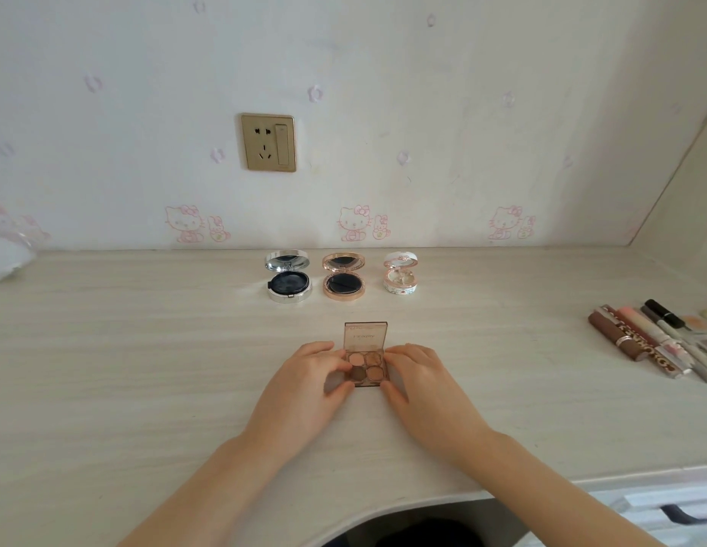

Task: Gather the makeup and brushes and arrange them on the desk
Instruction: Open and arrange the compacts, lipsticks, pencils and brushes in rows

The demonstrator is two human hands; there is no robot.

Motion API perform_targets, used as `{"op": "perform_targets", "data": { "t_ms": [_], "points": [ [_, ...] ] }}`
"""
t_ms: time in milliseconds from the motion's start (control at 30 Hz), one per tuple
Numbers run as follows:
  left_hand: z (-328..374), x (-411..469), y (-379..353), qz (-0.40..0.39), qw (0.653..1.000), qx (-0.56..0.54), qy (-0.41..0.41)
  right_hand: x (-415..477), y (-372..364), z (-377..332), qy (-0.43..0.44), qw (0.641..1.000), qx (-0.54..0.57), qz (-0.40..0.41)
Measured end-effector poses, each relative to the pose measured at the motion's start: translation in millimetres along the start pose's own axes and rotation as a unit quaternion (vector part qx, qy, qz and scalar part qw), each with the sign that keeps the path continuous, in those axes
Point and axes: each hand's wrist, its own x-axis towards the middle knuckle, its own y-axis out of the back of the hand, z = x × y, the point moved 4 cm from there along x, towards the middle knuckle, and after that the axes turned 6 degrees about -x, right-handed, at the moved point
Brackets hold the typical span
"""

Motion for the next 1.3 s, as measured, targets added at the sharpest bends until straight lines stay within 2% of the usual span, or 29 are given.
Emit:
{"op": "perform_targets", "data": {
  "t_ms": [167, 433, 733, 1067, 1300],
  "points": [
    [-24, 4, 20, -0.01, 1.0, 0.007, 0.026, 26, -8, -15, 0.003, 1.0, 0.011, -0.026],
    [-66, 5, 55, 0.035, 0.995, 0.035, 0.085, 73, -36, -44, 0.01, 0.998, 0.001, -0.063],
    [-93, 22, 72, 0.037, 0.994, 0.059, 0.09, 102, -46, -60, -0.002, 0.997, 0.005, -0.078],
    [-88, 28, 72, 0.057, 0.993, 0.074, 0.066, 107, -46, -60, -0.005, 0.997, 0.005, -0.072],
    [-88, 19, 71, 0.073, 0.986, 0.112, 0.095, 96, -37, -49, -0.001, 0.998, -0.001, -0.07]
  ]
}}
